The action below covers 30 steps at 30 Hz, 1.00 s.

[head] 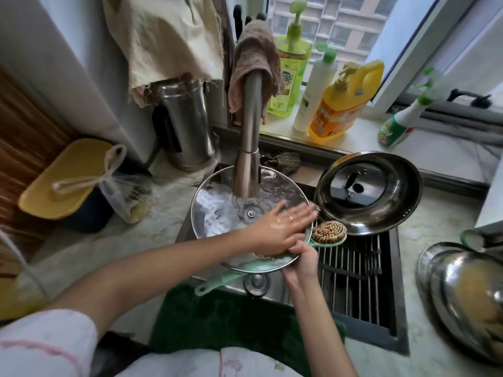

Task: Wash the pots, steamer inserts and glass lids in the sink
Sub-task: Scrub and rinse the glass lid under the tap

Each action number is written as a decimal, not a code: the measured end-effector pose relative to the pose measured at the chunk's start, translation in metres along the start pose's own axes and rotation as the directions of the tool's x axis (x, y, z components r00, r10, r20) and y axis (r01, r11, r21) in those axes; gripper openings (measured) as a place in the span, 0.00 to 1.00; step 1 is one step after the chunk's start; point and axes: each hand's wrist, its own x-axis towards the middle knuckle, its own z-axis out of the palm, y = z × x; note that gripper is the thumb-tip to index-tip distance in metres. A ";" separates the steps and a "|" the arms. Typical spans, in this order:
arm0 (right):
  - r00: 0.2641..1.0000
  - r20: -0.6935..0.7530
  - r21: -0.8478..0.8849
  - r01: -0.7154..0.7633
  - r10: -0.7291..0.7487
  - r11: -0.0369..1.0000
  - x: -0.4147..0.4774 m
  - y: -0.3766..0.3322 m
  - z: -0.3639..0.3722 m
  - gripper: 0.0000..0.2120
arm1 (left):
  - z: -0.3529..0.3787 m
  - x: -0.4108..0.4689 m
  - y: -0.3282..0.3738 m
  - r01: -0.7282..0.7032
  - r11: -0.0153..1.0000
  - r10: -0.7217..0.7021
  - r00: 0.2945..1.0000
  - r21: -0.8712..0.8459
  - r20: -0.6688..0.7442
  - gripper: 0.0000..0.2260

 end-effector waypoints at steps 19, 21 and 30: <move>0.981 -0.161 -0.185 0.079 -0.109 0.980 -0.007 -0.023 0.000 0.34 | 0.008 -0.050 -0.017 0.350 0.922 -0.356 0.935 -0.163 -0.006 0.25; 0.978 -0.177 -0.191 0.078 -0.113 0.978 -0.010 -0.026 -0.003 0.33 | 0.006 -0.038 -0.036 0.362 0.927 -0.366 0.931 -0.102 -0.018 0.24; 0.972 -0.236 -0.097 -0.041 0.017 0.994 -0.020 -0.026 -0.016 0.22 | -0.034 -0.070 -0.076 0.535 0.501 -0.725 0.689 -0.680 0.009 0.22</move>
